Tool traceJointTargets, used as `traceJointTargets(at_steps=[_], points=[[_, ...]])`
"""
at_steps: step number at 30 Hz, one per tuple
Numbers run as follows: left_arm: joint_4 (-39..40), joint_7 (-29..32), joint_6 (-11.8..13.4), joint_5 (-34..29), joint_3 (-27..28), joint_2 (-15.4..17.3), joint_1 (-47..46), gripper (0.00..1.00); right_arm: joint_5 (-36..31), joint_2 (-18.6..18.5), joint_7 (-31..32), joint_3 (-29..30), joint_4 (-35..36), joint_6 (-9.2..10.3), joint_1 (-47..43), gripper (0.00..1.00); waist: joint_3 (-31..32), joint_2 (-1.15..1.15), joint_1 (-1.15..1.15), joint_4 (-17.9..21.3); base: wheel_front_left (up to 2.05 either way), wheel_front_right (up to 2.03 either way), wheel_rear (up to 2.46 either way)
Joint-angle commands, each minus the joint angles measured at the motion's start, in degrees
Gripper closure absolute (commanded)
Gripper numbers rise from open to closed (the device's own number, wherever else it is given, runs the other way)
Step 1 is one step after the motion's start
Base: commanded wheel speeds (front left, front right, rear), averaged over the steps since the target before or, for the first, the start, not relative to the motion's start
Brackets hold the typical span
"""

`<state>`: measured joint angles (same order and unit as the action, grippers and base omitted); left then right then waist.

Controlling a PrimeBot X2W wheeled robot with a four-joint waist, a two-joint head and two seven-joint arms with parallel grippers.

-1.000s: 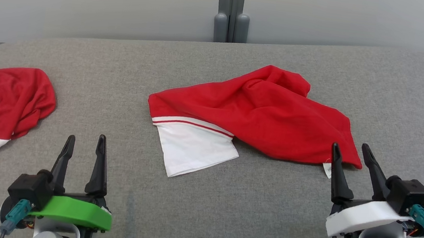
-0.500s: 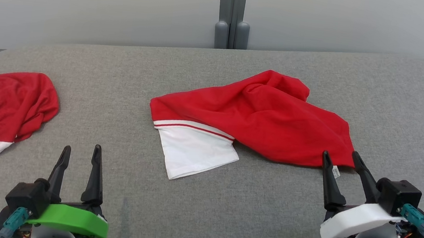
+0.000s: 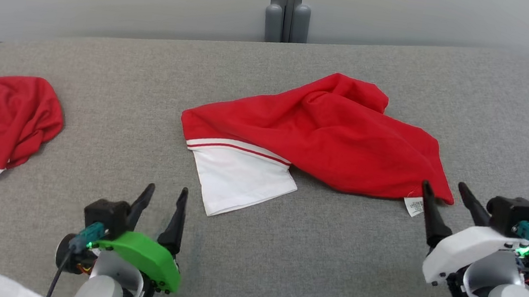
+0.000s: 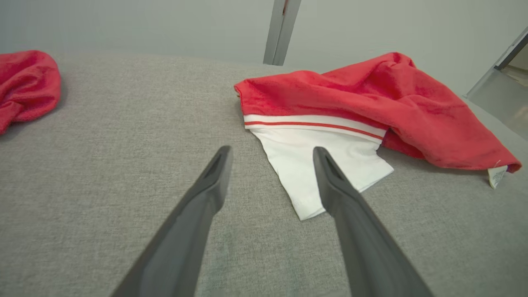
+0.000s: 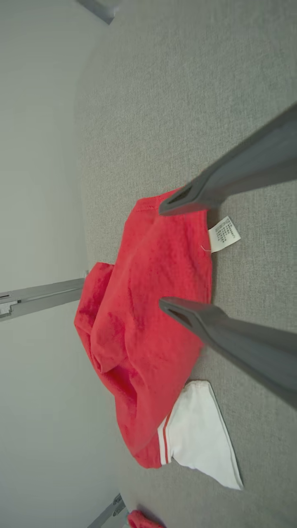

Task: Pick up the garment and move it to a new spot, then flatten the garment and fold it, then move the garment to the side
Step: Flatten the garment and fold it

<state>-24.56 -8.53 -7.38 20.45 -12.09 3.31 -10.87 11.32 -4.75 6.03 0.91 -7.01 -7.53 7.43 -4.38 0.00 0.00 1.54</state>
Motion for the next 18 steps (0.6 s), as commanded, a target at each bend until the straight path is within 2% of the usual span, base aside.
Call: traceJointTargets(at_steps=[1, 4, 9, 14, 18], points=[[-1.3, 1.7, -0.1, 0.3, -0.6, 0.3, -1.8, 0.00, -0.7, -0.4, 1.6, 1.3, -0.6, 0.08, 1.6, 0.00, -1.3, 0.00, 0.00, 0.3, 0.00, 0.00, 0.00], [-4.8, 6.3, 0.5, 1.0, -2.8, -0.1, -5.5, 0.00, -1.8, -0.5, 6.1, 3.5, -3.0, 0.07, 4.5, 0.00, -3.2, 0.00, 0.00, 0.9, 0.00, 0.00, 0.00], [-8.9, 10.7, 2.3, 3.1, -6.0, -0.3, -10.2, 0.00, -2.8, 0.1, 9.5, 7.1, -8.2, 0.07, 9.4, 0.00, -6.4, 0.00, 0.00, 1.4, 0.00, 0.00, 0.00], [-10.8, 12.2, 3.7, 7.0, -10.7, -0.3, -13.3, 0.00, -3.3, 0.6, 9.0, 8.8, -13.4, 0.07, 13.6, 0.00, -9.1, 0.00, 0.00, 1.6, 0.00, 0.00, 0.00], [-12.1, 12.6, 6.4, 9.0, -13.3, -0.3, -15.1, 0.00, -4.8, 0.7, 7.8, 9.3, -17.7, 0.07, 16.5, 0.00, -10.8, 0.00, 0.00, 1.4, 0.00, 0.00, 0.00]])
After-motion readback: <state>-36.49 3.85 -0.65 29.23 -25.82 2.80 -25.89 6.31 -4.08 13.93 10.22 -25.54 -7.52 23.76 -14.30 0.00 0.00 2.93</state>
